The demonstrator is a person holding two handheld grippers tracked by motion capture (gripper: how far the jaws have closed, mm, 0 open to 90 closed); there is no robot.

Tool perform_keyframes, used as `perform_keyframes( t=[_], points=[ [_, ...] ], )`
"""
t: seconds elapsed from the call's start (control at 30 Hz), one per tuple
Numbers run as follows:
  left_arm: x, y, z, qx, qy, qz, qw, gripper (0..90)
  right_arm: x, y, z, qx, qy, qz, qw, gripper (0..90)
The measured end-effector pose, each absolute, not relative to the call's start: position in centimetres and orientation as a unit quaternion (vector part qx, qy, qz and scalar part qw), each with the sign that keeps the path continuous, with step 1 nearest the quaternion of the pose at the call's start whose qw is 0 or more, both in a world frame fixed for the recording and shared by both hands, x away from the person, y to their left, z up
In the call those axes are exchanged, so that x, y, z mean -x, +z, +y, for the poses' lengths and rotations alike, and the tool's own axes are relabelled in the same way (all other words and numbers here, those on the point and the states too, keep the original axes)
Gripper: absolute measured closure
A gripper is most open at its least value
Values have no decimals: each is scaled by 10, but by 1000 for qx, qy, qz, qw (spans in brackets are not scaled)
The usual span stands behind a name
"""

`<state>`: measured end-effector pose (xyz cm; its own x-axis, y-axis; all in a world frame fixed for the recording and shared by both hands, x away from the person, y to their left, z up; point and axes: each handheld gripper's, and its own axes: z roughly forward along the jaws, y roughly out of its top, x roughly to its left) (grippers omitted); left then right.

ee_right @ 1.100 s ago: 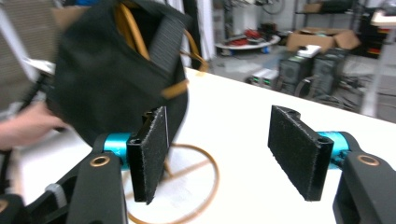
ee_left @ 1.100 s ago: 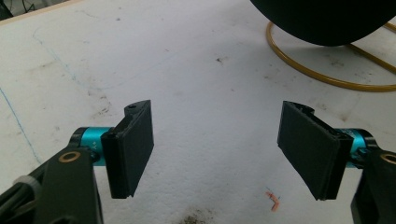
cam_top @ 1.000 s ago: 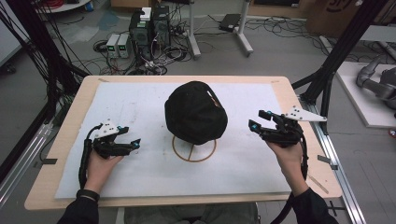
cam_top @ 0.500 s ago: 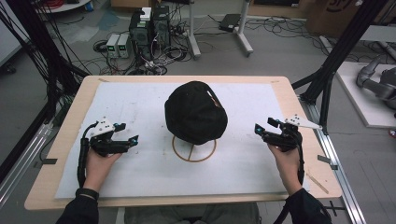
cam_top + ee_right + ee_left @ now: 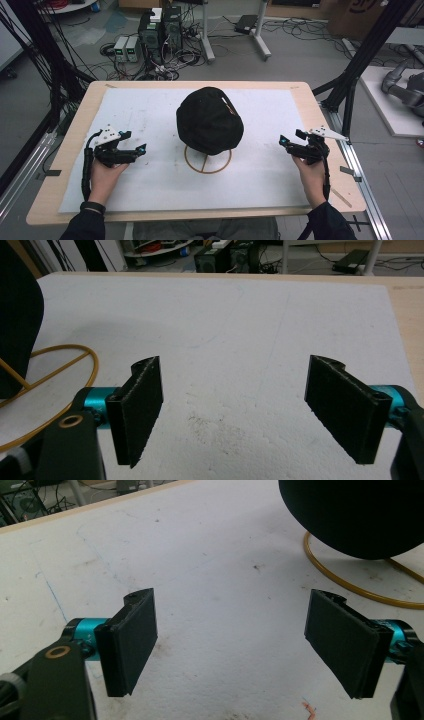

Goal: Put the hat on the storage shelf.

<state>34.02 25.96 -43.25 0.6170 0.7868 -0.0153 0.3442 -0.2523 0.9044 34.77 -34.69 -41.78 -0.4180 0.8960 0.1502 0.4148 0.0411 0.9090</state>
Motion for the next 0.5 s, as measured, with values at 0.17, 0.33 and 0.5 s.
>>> perform_keyframes(
  t=[0.17,0.33,0.5],
  points=[
    [-342,-433,259,-757,226,373,487,176,-347,-419,-348,-483,496,681,239,230],
    [-342,-432,260,-755,228,373,489,176,-348,-419,-349,-485,494,681,237,229],
    [-342,-432,262,-752,228,377,490,176,-348,-419,-350,-485,496,679,239,226]
  ],
)
